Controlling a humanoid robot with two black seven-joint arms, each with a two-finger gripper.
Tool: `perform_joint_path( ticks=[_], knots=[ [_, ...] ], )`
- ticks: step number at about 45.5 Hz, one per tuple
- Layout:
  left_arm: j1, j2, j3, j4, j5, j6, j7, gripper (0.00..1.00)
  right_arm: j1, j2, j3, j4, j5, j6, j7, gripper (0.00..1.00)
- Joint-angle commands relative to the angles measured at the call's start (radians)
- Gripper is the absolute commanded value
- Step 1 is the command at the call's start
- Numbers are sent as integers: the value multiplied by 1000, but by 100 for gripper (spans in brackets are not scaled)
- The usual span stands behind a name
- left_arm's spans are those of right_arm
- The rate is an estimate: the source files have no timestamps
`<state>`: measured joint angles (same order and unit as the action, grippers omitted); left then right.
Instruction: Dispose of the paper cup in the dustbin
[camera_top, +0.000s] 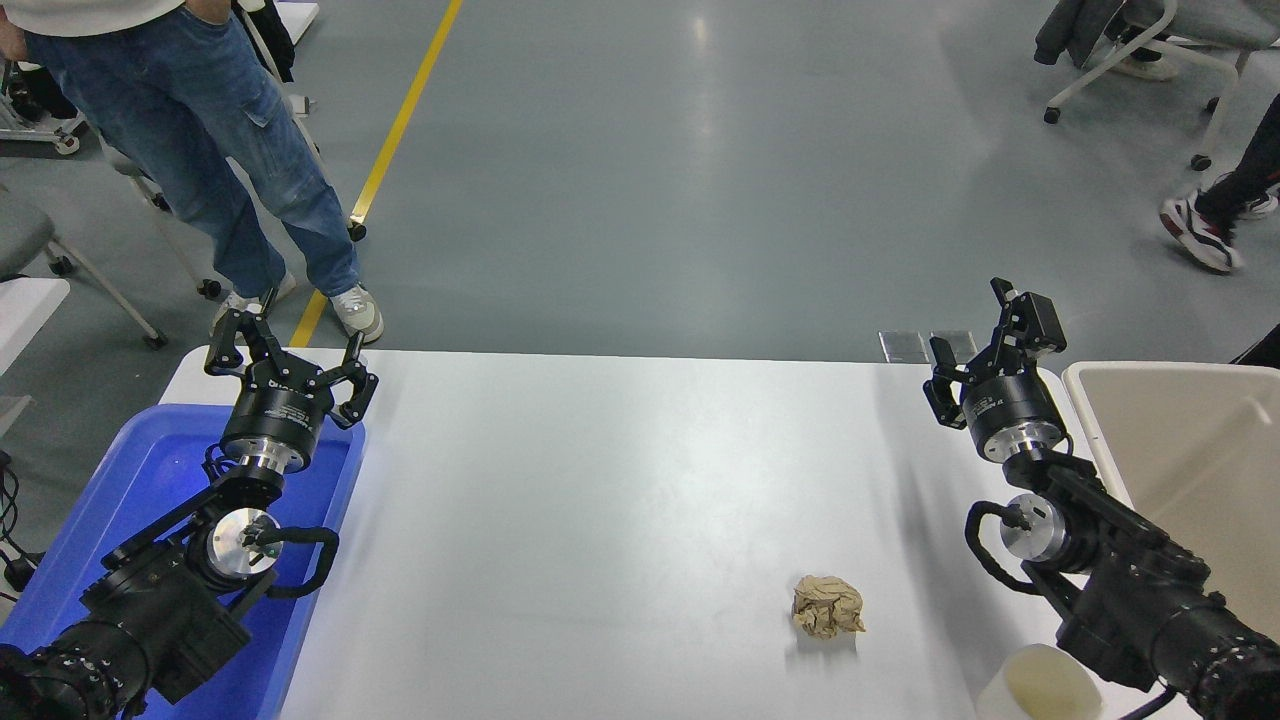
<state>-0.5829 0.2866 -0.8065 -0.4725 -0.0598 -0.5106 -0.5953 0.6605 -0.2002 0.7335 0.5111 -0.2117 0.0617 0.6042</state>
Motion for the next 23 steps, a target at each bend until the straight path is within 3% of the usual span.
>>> perform_joint_path(
  ticks=[1,23],
  knots=[
    [0,0,0,0,-2,0,3,100,2,-1,0,-2,0,1,0,100],
    [0,0,0,0,0,0,0,100,10,-7,1,-5,0,-5,0,100]
  ],
)
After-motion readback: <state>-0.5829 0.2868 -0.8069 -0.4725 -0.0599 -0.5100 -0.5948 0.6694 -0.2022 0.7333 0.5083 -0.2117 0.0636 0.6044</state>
